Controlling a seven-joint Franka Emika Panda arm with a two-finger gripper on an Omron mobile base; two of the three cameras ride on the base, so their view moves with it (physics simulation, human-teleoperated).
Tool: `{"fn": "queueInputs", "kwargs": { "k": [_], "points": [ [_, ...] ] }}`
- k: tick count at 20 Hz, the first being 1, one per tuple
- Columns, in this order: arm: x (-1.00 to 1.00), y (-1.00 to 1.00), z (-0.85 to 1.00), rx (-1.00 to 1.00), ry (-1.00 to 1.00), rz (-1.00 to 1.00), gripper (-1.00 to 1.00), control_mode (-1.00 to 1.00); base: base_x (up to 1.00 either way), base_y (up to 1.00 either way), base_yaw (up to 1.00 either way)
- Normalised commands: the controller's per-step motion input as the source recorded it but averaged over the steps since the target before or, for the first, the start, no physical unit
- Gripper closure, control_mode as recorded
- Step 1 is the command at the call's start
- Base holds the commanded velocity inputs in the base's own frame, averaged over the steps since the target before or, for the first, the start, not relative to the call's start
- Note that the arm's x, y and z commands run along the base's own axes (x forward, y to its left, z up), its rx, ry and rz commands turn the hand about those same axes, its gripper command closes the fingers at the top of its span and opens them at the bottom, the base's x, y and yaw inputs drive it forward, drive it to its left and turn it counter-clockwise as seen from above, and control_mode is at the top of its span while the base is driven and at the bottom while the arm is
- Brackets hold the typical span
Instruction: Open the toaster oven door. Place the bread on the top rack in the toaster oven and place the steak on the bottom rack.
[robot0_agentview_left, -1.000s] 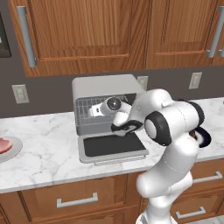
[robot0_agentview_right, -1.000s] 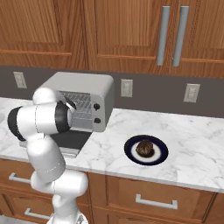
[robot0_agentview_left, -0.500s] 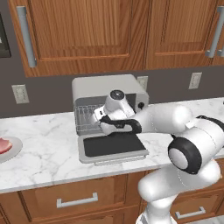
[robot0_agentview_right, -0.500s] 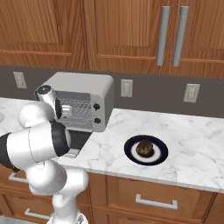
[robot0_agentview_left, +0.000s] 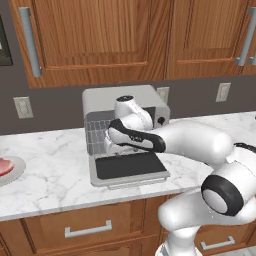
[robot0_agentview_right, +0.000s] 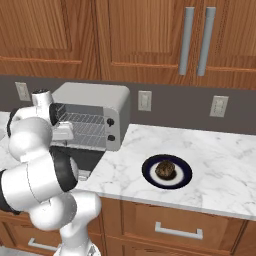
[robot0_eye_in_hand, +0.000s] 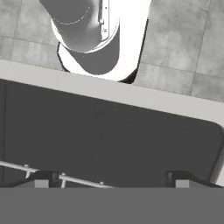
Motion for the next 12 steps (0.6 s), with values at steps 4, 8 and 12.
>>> {"fn": "queueInputs", "kwargs": {
  "k": [4, 8, 12],
  "points": [
    [-0.78, -0.67, 0.82, 0.00, -0.28, 0.00, -1.00, -1.00, 0.00, 0.00, 0.00],
    [-0.29, -1.00, 0.36, 0.00, -0.21, 0.00, -1.00, -1.00, 0.00, 0.00, 0.00],
    [-0.30, -1.00, 0.01, 0.00, -0.05, 0.00, -1.00, -1.00, 0.00, 0.00, 0.00]
  ]
}}
